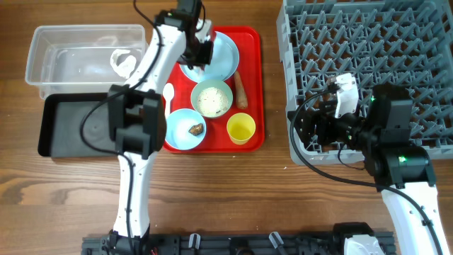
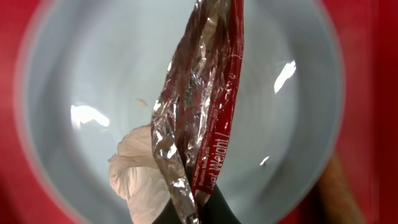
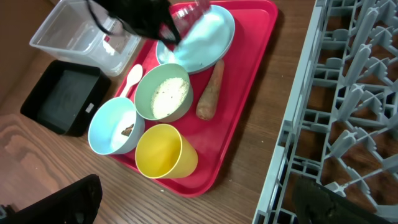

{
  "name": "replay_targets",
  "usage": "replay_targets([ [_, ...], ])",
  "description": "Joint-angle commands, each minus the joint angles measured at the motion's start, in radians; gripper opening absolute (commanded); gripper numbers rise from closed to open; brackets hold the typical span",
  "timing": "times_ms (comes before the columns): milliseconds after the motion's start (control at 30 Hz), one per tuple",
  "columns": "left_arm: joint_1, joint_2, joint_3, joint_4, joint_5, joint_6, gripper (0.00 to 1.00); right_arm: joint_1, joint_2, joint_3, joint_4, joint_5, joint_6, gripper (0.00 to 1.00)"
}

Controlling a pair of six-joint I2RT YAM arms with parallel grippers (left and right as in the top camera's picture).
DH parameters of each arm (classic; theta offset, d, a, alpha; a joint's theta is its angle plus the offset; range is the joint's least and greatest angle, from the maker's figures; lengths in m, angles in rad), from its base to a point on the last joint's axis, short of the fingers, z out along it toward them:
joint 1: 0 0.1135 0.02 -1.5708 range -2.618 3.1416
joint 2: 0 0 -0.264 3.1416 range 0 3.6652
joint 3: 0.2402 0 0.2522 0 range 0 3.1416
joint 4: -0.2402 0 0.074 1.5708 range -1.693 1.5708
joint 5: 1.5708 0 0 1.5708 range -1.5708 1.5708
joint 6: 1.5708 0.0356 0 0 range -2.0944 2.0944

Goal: Sort waste into correct bins and load items into the dishwasher rack
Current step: 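Grasp the red wrapper on the plate with the left gripper, then carry the red wrapper left and drop it into the clear bin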

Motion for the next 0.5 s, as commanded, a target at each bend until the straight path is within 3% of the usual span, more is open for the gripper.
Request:
replay_targets([
  [0, 0.046, -0.166, 0.004, -0.009, 0.014, -0.047, 0.04, 0.001, 0.006, 0.023, 0.0, -0.013, -0.009, 1.0],
  [467, 0.293, -0.279, 0.001, -0.14, -0.155, -0.149, 0.04, 0.001, 0.006, 0.023, -0.008, -0.013, -0.01, 1.0],
])
